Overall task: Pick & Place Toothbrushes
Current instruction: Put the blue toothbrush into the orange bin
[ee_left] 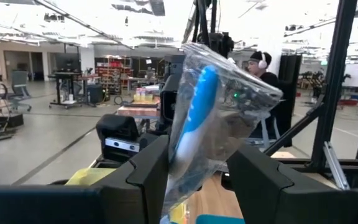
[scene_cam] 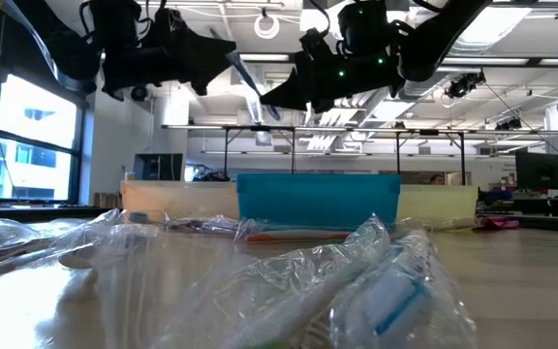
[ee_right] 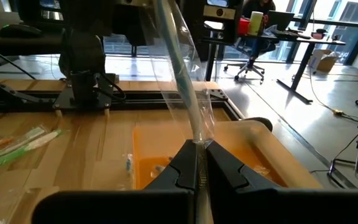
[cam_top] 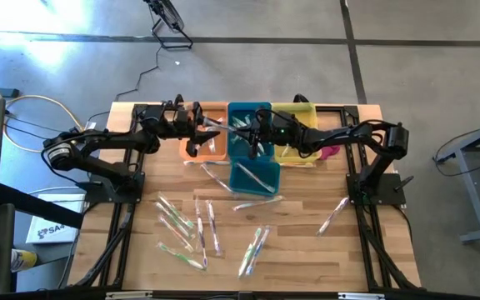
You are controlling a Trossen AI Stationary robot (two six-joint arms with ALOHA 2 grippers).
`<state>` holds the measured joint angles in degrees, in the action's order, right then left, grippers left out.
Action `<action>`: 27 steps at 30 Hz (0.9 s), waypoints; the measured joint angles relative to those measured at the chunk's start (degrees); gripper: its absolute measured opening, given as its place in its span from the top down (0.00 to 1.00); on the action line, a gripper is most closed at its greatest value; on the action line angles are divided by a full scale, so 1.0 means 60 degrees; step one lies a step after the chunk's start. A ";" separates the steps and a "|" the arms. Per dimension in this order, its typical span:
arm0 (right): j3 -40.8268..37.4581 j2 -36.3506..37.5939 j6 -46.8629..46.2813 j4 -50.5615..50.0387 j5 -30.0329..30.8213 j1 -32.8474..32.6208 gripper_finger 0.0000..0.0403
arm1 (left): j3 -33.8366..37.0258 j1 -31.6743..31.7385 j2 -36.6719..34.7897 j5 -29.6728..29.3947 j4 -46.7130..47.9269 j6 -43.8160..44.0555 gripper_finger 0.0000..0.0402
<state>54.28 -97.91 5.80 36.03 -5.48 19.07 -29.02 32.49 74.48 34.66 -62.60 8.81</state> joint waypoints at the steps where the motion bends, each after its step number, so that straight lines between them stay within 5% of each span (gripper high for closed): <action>1: 0.0000 0.0000 -0.0002 0.0000 0.0007 -0.0004 0.99 | 0.0000 0.0004 0.0000 -0.0005 0.0007 0.0007 0.62; 17: -0.0004 0.0000 -0.0073 -0.0037 -0.0154 0.0007 0.99 | 0.0000 0.0025 0.0000 -0.0733 0.0219 0.0068 0.94; 27: -0.0015 0.0000 -0.0029 -0.0047 -0.0320 0.0015 0.97 | -0.0004 0.0022 -0.0011 -0.0922 0.0485 0.0068 0.95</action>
<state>54.19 -97.91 5.63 35.75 -7.40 19.16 -29.04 32.62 74.41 29.13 -59.69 9.21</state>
